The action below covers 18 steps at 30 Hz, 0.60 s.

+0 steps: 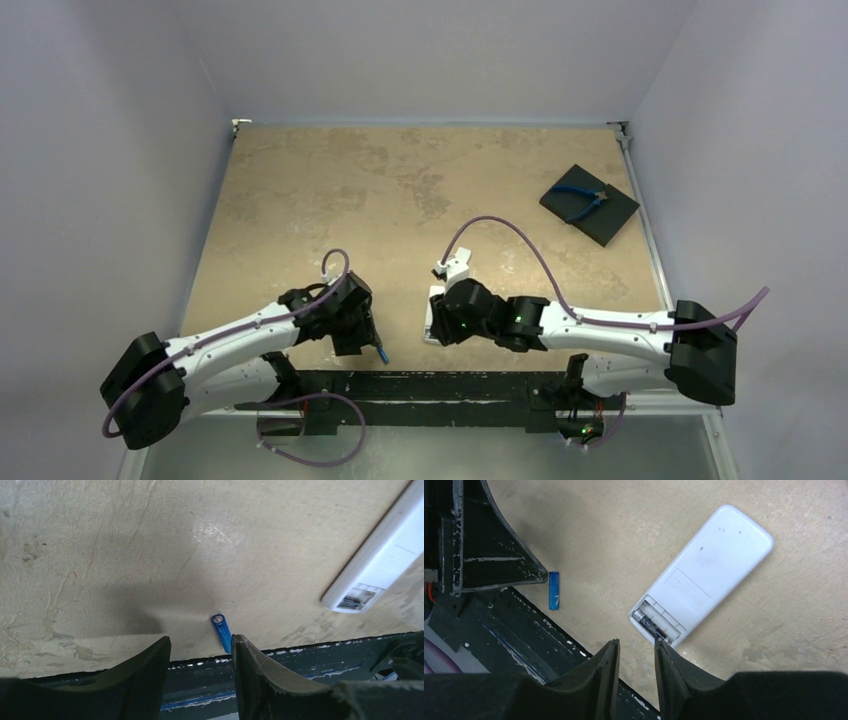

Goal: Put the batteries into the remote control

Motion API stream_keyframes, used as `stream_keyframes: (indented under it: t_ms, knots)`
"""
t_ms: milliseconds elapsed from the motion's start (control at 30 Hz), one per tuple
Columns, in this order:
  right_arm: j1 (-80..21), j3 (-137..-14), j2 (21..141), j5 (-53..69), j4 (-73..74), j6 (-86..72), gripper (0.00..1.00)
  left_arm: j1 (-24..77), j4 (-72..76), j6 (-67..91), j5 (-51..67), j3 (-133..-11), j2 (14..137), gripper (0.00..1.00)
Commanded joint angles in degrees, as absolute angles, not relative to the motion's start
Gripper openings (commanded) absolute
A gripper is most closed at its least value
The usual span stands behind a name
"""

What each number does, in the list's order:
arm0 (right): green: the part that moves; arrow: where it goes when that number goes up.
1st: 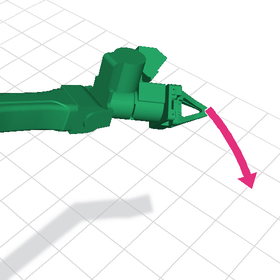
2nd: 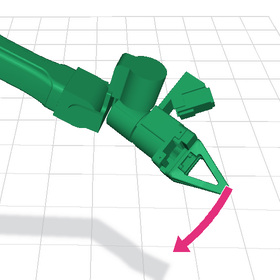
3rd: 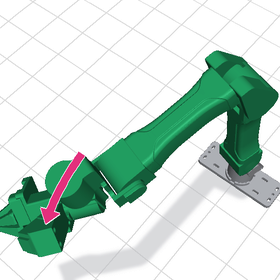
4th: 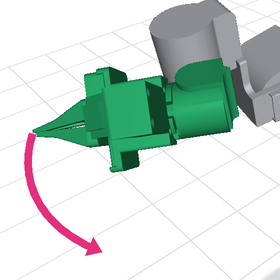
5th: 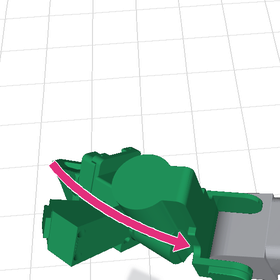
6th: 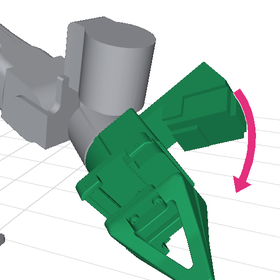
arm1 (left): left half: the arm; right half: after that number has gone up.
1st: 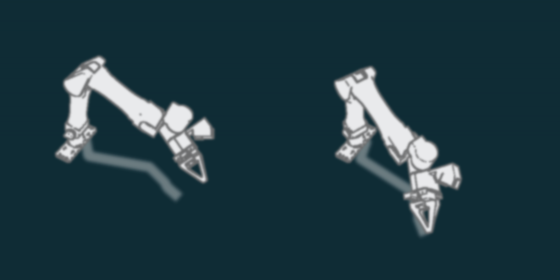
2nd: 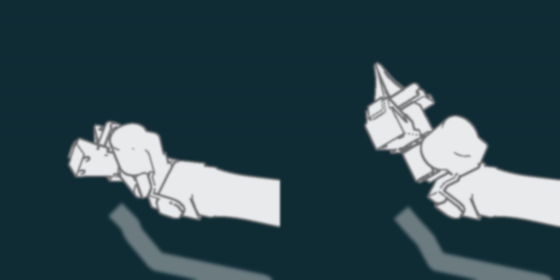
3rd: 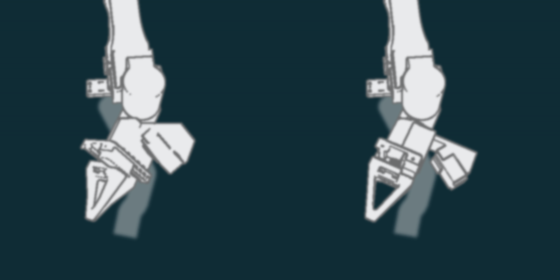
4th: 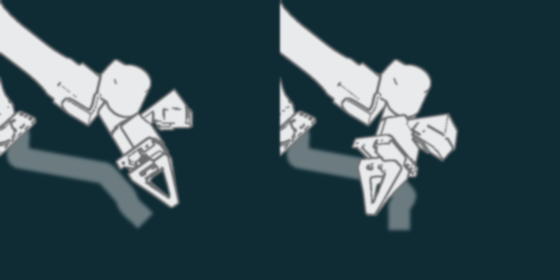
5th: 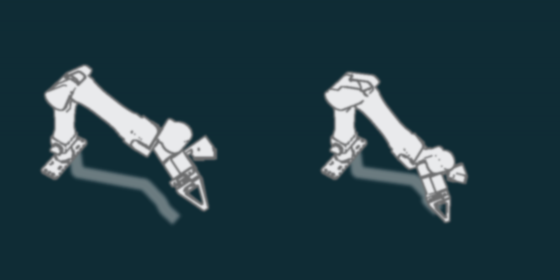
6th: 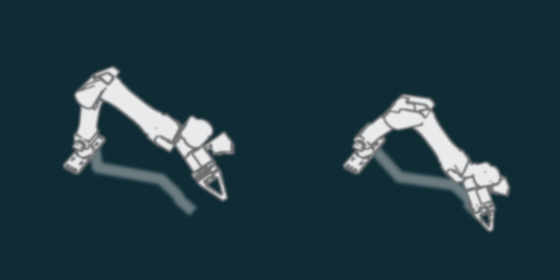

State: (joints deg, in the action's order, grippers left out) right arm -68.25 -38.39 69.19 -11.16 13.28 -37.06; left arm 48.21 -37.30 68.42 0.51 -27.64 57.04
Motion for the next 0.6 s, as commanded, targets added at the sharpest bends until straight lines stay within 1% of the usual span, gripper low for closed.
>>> stream_keyframes:
  t_ms: [0,500,567]
  knots:
    - [-68.5,-36.8,67.5,-13.0,12.0,-37.9,0.39,48.5,-36.5,69.9,2.8,-30.0,61.0,0.48]
    - [-68.5,-33.5,64.8,-13.4,10.9,-39.1,0.39,49.3,-34.4,69.6,1.9,-33.0,69.0,0.47]
    - [-68.5,-33.3,64.5,-13.4,11.0,-39.2,0.39,49.5,-33.7,69.7,1.7,-33.3,70.2,0.45]
